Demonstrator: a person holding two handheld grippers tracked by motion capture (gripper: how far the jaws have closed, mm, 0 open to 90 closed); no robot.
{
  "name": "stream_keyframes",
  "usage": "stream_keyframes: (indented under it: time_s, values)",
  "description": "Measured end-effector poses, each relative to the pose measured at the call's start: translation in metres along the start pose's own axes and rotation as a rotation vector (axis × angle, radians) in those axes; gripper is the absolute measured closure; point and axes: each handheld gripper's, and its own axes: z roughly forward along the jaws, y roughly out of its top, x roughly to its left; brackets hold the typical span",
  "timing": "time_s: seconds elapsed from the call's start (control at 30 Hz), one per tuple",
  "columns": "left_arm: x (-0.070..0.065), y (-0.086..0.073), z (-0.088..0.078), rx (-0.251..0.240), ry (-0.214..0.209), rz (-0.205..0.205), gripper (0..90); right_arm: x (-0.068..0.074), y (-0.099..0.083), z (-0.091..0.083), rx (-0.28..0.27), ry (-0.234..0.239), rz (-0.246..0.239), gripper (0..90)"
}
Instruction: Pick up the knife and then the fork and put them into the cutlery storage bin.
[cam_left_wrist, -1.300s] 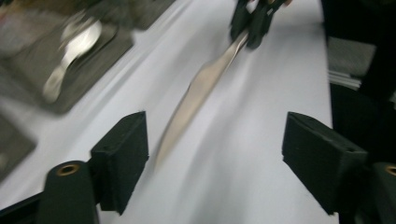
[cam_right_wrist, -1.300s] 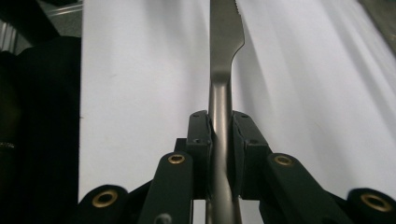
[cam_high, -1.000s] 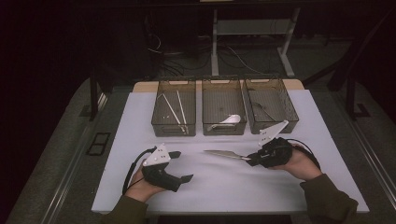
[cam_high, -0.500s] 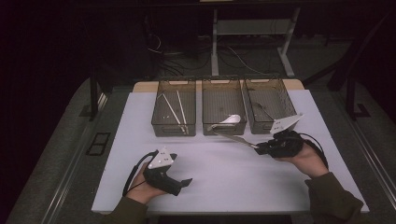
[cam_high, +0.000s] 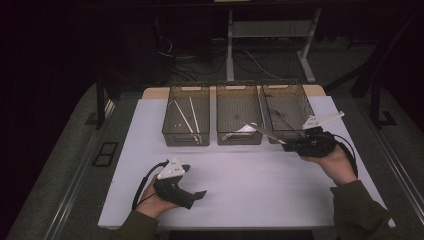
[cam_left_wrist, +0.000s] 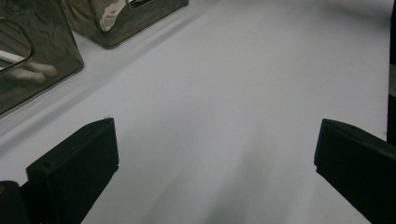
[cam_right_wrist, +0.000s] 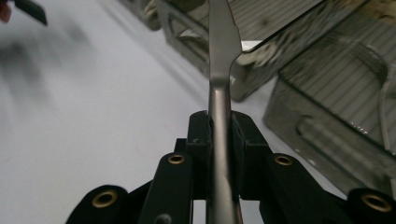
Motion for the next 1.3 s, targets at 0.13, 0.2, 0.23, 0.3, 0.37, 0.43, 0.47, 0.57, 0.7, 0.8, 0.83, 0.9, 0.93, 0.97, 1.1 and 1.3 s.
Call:
stream_keyframes:
  time_s: [0.13, 0.2, 0.23, 0.3, 0.37, 0.43, 0.47, 0.57, 0.7, 0.8, 0.83, 0.9, 0.93, 0.97, 1.1, 1.3]
  values:
    - [0.0, -0.001, 0.001, 0.003, 0.0, 0.002, 0.0, -0.011, 0.003, -0.007, -0.035, -0.034, 0.04, 78.7]
    - [0.0, -0.001, 0.0, 0.001, -0.001, 0.001, 0.0, -0.016, 0.004, -0.009, -0.043, -0.049, 0.052, 78.7]
    - [0.0, 0.0, 0.0, 0.002, -0.002, 0.001, 0.0, -0.018, 0.005, -0.01, -0.047, -0.058, 0.061, 78.8]
    - [0.0, 0.0, 0.0, 0.002, -0.005, 0.003, 0.0, -0.023, 0.007, -0.012, -0.055, -0.079, 0.074, 78.8]
    - [0.0, 0.0, 0.001, 0.004, -0.008, 0.003, 0.0, -0.027, 0.009, -0.013, -0.063, -0.094, 0.089, 78.7]
    - [-0.001, -0.001, 0.002, 0.008, -0.01, 0.003, 0.0, -0.03, 0.011, -0.013, -0.061, -0.104, 0.096, 78.7]
    - [-0.001, -0.001, 0.002, 0.009, -0.011, 0.006, 0.0, -0.032, 0.011, -0.013, -0.06, -0.114, 0.099, 78.8]
    - [-0.001, -0.001, 0.002, 0.011, -0.014, 0.009, 0.0, -0.037, 0.014, -0.013, -0.055, -0.134, 0.105, 78.7]
    - [-0.002, -0.001, 0.003, 0.011, -0.015, 0.01, 0.0, -0.045, 0.016, -0.011, -0.049, -0.159, 0.132, 78.8]
    - [-0.002, -0.001, 0.003, 0.013, -0.019, 0.013, 0.0, -0.052, 0.017, -0.01, -0.047, -0.179, 0.159, 78.7]
    - [-0.002, -0.001, 0.003, 0.013, -0.019, 0.013, 0.0, -0.055, 0.017, -0.009, -0.044, -0.183, 0.166, 78.7]
    - [-0.002, -0.001, 0.003, 0.014, -0.021, 0.012, 0.0, -0.059, 0.018, -0.008, -0.035, -0.198, 0.177, 78.7]
    - [-0.002, -0.001, 0.003, 0.013, -0.021, 0.012, 0.0, -0.062, 0.019, -0.007, -0.035, -0.209, 0.185, 78.7]
    - [-0.002, -0.001, 0.003, 0.014, -0.022, 0.012, 0.0, -0.064, 0.02, -0.007, -0.029, -0.215, 0.193, 78.7]
    - [-0.002, 0.0, 0.003, 0.014, -0.024, 0.013, 0.0, -0.075, 0.024, -0.004, -0.011, -0.238, 0.218, 78.7]
    - [-0.003, 0.0, 0.004, 0.016, -0.029, 0.012, 0.0, -0.09, 0.031, 0.002, 0.011, -0.261, 0.254, 78.7]
